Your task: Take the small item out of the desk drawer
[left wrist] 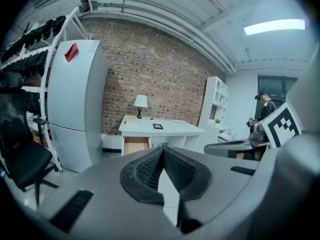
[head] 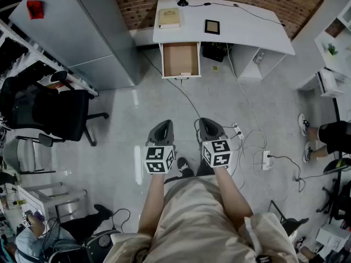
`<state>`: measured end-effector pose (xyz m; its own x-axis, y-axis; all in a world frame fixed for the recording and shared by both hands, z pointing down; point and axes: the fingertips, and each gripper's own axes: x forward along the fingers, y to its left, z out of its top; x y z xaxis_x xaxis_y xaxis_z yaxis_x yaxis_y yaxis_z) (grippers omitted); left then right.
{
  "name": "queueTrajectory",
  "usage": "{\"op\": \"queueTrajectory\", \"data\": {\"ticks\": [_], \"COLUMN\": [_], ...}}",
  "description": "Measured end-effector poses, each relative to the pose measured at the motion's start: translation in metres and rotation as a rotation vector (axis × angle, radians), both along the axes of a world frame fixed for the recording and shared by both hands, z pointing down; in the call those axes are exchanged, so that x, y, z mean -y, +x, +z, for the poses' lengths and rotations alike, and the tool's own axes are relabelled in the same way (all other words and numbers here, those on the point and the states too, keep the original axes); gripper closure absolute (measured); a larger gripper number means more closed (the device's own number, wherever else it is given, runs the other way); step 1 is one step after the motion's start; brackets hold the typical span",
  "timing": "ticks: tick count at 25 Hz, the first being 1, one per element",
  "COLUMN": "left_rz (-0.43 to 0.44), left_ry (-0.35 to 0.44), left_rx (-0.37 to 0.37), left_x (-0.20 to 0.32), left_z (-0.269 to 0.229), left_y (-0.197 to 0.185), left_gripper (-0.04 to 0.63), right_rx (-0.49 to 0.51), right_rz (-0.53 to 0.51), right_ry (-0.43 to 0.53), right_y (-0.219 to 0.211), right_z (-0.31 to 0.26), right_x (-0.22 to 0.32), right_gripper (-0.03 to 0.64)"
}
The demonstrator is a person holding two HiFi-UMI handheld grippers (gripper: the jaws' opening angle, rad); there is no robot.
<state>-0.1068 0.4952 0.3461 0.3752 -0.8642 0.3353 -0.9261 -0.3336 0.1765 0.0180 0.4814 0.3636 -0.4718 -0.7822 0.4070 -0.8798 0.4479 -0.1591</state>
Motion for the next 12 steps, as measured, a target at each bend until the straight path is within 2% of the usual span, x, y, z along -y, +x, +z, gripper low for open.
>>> {"op": "queueTrajectory", "data": {"ticks": [8, 12], "left_rz": [0.002, -0.018], "left_ry": [0.002, -0.006], "left_rx": [-0.006, -0.019], "left_x": [-0.004, -0.006], "left_z": [0.001, 0.0], "left_y": [-0.01, -0.023], "left_gripper": [0.583, 0.583], "right_rx": [-0.009, 0.054], "right_rz": [0.013, 0.028], "right_ry": [0.001, -0.026], "right_y": [-0.002, -0.006], "right_z": [0.003, 0.004], "right_x": [-0.002, -0.006], "right_gripper": [0.594, 0.594]}}
